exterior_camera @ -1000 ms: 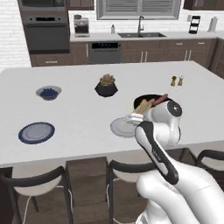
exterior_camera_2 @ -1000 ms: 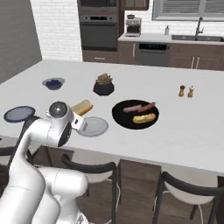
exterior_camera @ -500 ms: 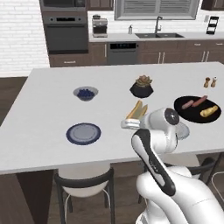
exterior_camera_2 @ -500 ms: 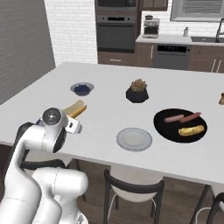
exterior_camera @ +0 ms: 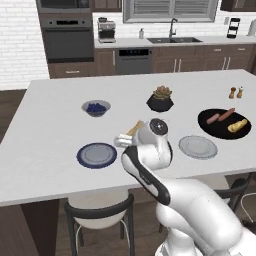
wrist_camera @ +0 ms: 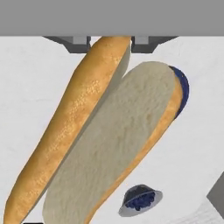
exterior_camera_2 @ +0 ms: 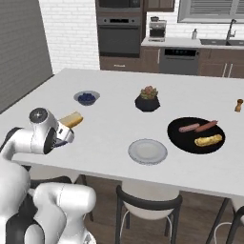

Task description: Place one bun and one sausage from the bowl on each plate.

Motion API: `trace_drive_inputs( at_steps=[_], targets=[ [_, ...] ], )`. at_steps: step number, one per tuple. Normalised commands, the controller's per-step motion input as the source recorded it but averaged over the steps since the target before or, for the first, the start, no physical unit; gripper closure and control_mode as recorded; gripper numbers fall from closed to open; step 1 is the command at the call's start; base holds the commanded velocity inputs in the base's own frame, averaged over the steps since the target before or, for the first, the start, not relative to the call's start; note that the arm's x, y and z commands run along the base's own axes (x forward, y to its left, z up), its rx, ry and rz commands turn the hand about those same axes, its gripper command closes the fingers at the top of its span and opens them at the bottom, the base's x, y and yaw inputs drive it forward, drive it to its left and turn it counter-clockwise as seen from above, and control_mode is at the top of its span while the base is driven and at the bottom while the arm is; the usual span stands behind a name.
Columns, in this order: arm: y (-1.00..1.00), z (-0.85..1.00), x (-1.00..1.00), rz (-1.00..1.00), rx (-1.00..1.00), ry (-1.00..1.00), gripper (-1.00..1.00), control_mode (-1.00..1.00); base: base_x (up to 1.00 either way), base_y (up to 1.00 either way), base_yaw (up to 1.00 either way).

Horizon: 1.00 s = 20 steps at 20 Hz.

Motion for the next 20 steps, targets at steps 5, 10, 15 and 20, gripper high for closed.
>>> trace_drive_inputs(
  at_steps=[5, 10, 15, 20],
  targets=[
    [0.81, -0.18, 0.81, 0.0, -0.01, 0.37, 1.0, -1.0, 0.0, 0.0, 0.0],
    [0.48, -0.33, 0.43, 0.02, -0.02, 0.26, 1.0, -1.0, 0.0, 0.0, 0.0],
    [0.32, -0.46, 0.59, 0.0, -0.01, 0.04, 1.0, -1.0, 0.0, 0.0, 0.0],
    [0.33, -0.72, 0.59, 0.0, -0.07, 0.02, 1.0, -1.0, 0.0, 0.0, 0.0]
  ],
)
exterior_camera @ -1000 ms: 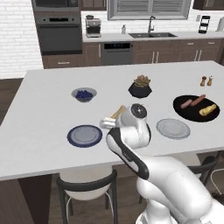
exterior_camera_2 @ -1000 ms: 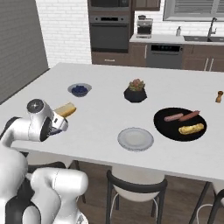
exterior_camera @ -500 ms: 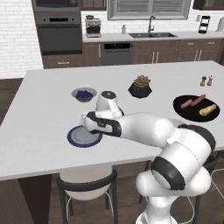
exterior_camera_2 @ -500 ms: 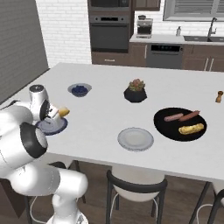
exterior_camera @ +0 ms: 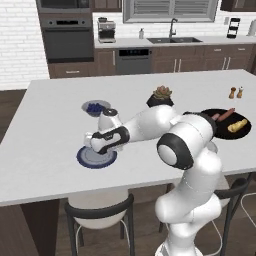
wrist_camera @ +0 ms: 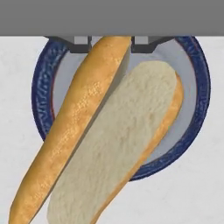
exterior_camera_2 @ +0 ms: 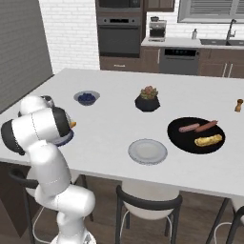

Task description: Place one bun and one sausage from the bowl on each plate.

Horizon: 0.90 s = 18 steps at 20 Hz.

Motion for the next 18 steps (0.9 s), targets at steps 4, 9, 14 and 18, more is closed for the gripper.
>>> trace_drive_inputs(
  at_steps=[4, 9, 14, 18],
  targets=[
    [0.21, -0.67, 0.25, 0.0, -0.12, 0.08, -1.0, -1.0, 0.0, 0.0, 0.0],
    [0.06, -0.06, 0.06, 0.0, -0.02, 0.0, -1.0, -1.0, 0.0, 0.0, 0.0],
    [0.0, 0.41, -0.34, 0.0, 0.0, -0.11, -1.0, -1.0, 0.0, 0.0, 0.0],
    [-0.46, 0.84, -0.88, -0.04, 0.04, -0.17, -1.0, -1.0, 0.0, 0.0, 0.0]
  ],
)
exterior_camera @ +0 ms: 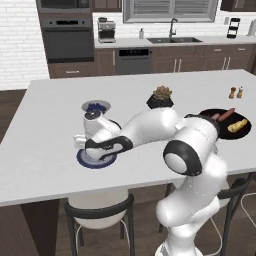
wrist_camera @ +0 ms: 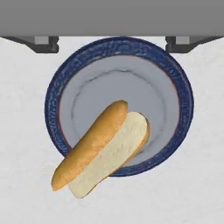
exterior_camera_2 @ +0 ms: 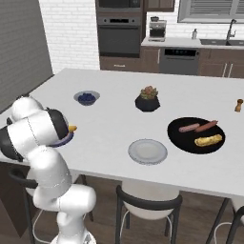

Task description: Place one bun and one sausage from the bowl on each plate.

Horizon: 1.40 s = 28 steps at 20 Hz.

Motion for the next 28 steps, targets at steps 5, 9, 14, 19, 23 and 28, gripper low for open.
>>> trace_drive_inputs(
  at_steps=[5, 9, 14, 19, 23, 28],
  targets=[
    [-1.0, 0.85, -0.97, -0.09, 0.15, -0.02, -1.0, -1.0, 0.0, 0.0, 0.0],
    [-1.0, 0.78, -0.98, -0.06, 0.17, 0.0, -1.0, -1.0, 0.0, 0.0, 0.0],
    [-0.97, 0.8, -0.86, -0.01, 0.05, 0.0, -1.0, -1.0, 0.0, 0.0, 0.0],
    [-0.33, 0.42, -0.48, 0.17, -0.11, 0.01, -1.0, -1.0, 0.0, 0.0, 0.0],
    [0.04, 0.01, 0.01, 0.06, -0.07, 0.04, -1.0, -1.0, 0.0, 0.0, 0.0],
    [-0.14, 0.0, 0.0, 0.0, -0.01, 0.02, -1.0, 1.0, 0.0, -0.8, -0.09]
  ],
)
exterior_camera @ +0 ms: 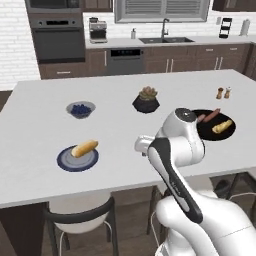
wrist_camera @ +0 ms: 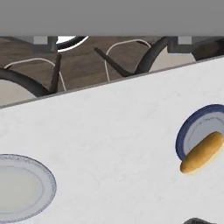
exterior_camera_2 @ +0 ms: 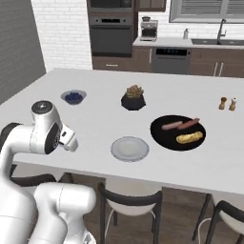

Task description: Place one bun and one sausage from the bowl on each plate.

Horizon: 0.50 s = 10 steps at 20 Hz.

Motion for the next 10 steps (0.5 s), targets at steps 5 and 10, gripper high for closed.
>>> trace_drive_inputs(
  at_steps=[5, 10],
  targets=[
    [0.0, 0.0, 0.0, 0.0, 0.0, 0.0, -1.0, 1.0, 0.0, -1.0, -0.08],
    [0.0, 0.0, 0.0, 0.0, 0.0, 0.0, -1.0, 1.0, 0.14, -1.0, -0.04]
  ],
)
